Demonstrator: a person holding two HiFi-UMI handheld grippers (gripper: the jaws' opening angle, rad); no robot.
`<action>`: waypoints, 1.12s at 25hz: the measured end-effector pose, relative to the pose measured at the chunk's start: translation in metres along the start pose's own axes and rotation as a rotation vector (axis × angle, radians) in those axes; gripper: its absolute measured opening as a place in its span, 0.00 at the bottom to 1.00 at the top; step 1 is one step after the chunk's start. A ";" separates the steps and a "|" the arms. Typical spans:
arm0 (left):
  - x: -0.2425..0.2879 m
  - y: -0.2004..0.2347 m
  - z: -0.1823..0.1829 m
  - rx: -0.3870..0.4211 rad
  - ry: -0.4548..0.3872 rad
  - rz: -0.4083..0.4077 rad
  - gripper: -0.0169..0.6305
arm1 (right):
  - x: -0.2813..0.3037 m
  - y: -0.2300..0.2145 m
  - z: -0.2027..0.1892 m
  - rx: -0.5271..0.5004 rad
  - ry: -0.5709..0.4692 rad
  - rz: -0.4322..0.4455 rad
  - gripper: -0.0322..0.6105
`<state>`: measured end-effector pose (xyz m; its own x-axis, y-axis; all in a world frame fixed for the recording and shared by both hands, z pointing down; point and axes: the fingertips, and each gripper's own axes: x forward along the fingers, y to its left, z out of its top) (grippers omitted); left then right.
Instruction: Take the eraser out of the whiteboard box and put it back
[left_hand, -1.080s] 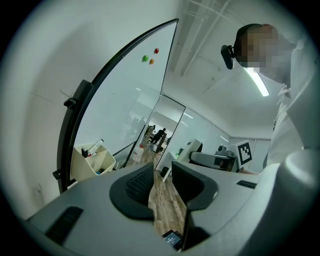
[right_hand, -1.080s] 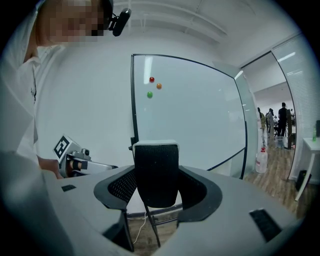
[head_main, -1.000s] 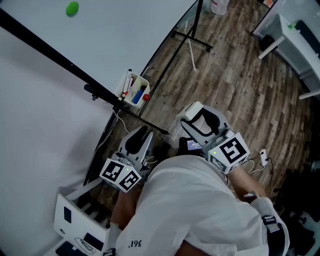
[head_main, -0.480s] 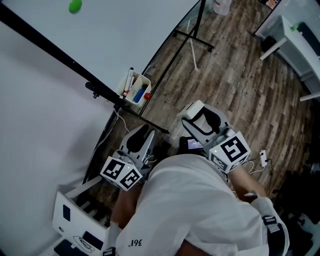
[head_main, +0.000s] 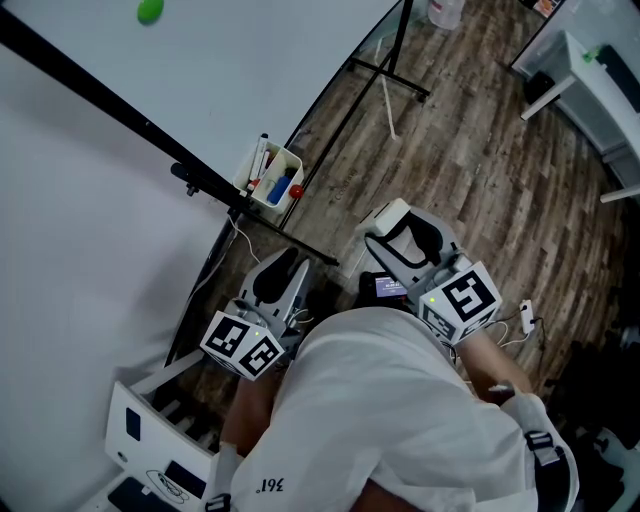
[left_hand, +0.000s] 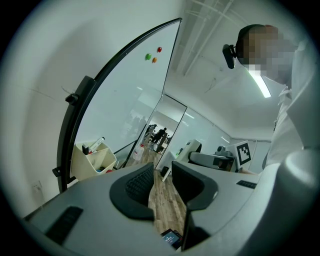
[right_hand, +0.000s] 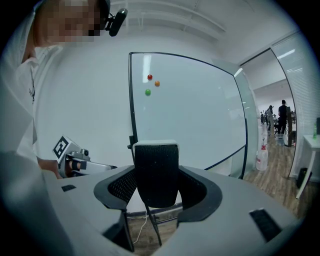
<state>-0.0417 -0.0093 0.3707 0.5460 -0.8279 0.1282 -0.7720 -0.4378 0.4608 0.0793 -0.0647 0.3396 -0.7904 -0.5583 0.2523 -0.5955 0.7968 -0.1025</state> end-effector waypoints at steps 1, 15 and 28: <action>0.000 0.000 0.000 -0.001 0.000 0.000 0.21 | 0.000 -0.001 0.000 0.001 0.002 0.000 0.46; -0.001 0.024 0.017 0.014 -0.026 0.046 0.21 | 0.016 -0.007 0.011 -0.033 -0.004 0.005 0.46; -0.001 0.056 0.048 0.060 -0.087 0.095 0.21 | 0.055 -0.005 0.040 -0.106 -0.041 0.056 0.46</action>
<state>-0.1011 -0.0493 0.3543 0.4416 -0.8926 0.0907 -0.8382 -0.3744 0.3965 0.0330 -0.1092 0.3161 -0.8283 -0.5196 0.2095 -0.5336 0.8457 -0.0121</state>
